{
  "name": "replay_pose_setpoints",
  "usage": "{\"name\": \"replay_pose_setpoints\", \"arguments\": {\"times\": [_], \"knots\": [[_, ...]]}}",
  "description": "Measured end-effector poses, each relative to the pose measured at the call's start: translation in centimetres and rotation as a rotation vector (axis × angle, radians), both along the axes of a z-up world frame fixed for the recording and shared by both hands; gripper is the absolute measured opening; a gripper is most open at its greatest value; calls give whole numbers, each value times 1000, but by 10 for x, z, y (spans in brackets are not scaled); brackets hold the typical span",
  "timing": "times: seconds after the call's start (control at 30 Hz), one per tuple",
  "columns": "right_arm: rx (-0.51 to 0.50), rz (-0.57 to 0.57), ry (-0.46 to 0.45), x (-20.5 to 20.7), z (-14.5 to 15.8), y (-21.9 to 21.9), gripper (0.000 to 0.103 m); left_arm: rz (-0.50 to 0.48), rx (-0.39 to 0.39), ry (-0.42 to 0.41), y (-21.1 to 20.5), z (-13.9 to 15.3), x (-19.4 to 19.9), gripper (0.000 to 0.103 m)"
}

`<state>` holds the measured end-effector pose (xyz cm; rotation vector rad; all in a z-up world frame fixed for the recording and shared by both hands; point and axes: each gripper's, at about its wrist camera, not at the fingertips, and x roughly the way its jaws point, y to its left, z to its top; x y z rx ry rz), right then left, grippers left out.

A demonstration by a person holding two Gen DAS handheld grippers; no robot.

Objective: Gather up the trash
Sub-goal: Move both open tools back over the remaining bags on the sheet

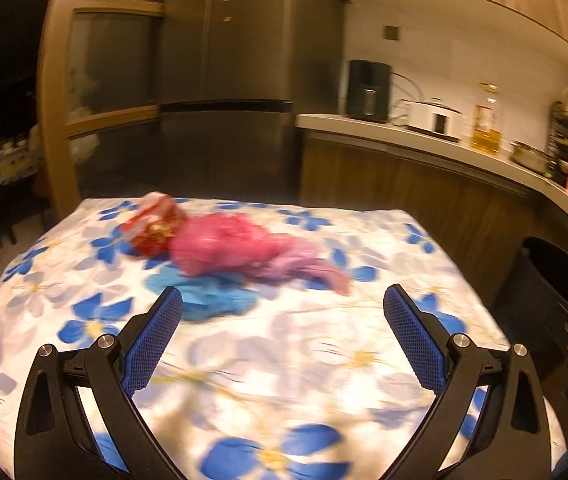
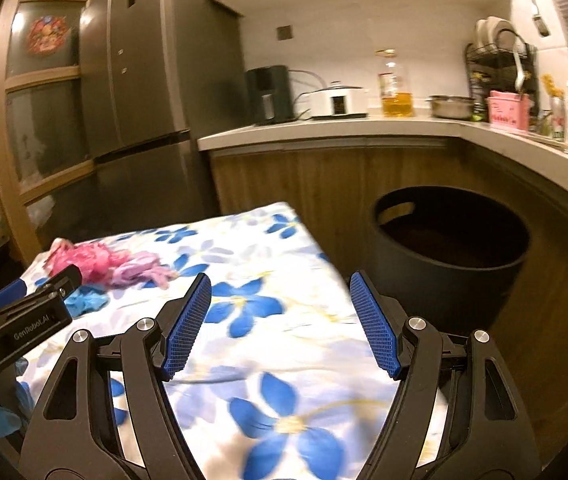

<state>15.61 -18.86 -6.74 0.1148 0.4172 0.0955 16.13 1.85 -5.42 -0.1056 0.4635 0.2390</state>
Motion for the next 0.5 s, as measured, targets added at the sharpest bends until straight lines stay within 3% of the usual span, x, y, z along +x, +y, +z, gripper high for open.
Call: {"name": "replay_pose_setpoints", "arguments": {"times": [0.2, 0.5], "knots": [[-19, 87, 3, 18, -8, 46, 71, 83, -7, -10, 47, -1, 13, 96], [-35, 143, 13, 43, -13, 86, 71, 71, -23, 12, 77, -8, 60, 96]]}}
